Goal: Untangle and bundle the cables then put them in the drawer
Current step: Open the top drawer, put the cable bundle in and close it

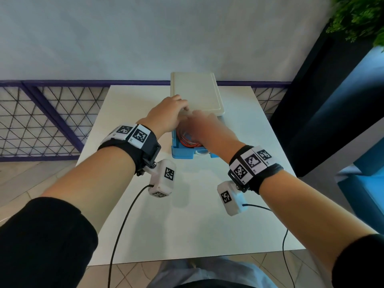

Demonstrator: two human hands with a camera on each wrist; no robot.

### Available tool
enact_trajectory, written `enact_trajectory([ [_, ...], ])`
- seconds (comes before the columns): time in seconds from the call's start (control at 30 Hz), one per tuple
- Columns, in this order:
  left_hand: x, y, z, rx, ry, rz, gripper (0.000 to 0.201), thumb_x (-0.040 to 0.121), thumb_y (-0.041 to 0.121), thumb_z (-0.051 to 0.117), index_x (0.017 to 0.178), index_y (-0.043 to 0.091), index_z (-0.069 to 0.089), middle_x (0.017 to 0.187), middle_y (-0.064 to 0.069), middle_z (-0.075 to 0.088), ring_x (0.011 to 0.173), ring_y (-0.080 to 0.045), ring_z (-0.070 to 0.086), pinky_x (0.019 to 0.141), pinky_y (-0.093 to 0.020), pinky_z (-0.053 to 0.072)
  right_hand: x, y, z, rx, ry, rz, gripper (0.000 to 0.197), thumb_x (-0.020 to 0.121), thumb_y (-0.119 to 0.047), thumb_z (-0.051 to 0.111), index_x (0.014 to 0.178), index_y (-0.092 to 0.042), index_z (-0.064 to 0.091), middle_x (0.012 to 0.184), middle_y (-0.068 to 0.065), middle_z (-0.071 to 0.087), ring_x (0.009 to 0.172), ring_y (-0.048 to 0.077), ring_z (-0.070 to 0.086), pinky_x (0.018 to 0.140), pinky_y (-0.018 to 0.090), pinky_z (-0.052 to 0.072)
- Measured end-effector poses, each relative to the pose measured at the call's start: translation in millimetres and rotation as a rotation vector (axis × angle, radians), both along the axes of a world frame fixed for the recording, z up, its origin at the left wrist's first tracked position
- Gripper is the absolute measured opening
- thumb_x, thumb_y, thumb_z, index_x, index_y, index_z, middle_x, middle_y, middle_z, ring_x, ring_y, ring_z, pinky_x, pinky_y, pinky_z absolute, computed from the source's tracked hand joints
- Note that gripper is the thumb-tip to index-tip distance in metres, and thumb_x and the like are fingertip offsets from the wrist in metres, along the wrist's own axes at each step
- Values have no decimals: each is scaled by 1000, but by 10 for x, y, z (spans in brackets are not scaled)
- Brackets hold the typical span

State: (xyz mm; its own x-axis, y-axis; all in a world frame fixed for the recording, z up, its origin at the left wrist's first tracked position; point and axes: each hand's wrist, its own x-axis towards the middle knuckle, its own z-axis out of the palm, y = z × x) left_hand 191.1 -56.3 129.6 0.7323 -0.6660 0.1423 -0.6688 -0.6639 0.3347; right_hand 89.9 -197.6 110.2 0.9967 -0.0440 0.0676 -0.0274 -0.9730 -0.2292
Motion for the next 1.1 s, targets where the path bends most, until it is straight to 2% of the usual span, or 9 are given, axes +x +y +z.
enact_trajectory([
  [0.1,-11,-1,38,21,42,-12,33,84,28,68,110,9,59,111,-10,54,103,-30,54,87,-44,46,2,-22,4,18,31,-4,51,91,-41,58,136,-21,44,117,11,46,101,31,58,72,36,46],
  [0.2,-44,13,108,115,137,-7,70,69,50,76,122,12,53,121,-6,50,111,-24,50,94,-41,43,24,-5,-9,-77,39,5,49,95,-40,53,137,-19,43,117,12,46,101,30,58,71,34,44],
  [0.3,-137,20,207,232,225,-14,98,59,59,79,137,14,39,138,-2,39,126,-21,41,104,-38,38,74,11,-2,-125,63,-4,48,97,-38,49,139,-17,41,120,12,46,106,31,57,79,35,46],
  [0.43,-210,1,232,499,297,-47,135,51,68,76,151,15,2,160,0,-11,147,-14,-10,121,-40,9,136,30,32,-93,68,-20,46,96,-41,51,134,-14,48,119,12,49,109,30,57,77,32,41],
  [0.53,-204,-26,181,589,293,-27,148,46,71,77,149,16,-14,158,0,-24,144,-14,-22,121,-44,2,137,37,25,-76,58,-26,44,96,-39,51,132,-14,50,118,12,49,108,30,57,75,33,42],
  [0.63,-224,-43,151,592,219,-21,147,44,71,78,150,19,-10,159,0,-20,146,-15,-17,120,-47,2,122,40,28,-76,60,-47,43,97,-41,48,132,-14,50,118,11,47,106,29,57,71,33,40],
  [0.77,-204,-25,183,521,201,-16,135,43,66,81,149,21,11,160,4,-1,148,-17,1,119,-46,15,129,57,46,-103,47,-46,33,99,-32,48,125,-13,56,116,10,48,100,29,61,68,31,41],
  [0.87,-184,-17,219,431,186,-21,114,46,59,85,140,17,34,149,2,26,136,-21,32,111,-41,33,141,7,62,-50,1,-28,24,98,-16,51,118,-13,63,112,10,49,92,31,62,68,32,43],
  [1.1,-145,-59,142,279,42,122,68,68,39,80,128,18,55,134,1,53,121,-24,51,96,-42,45,228,-140,254,18,-123,-7,20,93,-11,54,111,-11,62,111,12,55,92,31,60,70,36,49],
])
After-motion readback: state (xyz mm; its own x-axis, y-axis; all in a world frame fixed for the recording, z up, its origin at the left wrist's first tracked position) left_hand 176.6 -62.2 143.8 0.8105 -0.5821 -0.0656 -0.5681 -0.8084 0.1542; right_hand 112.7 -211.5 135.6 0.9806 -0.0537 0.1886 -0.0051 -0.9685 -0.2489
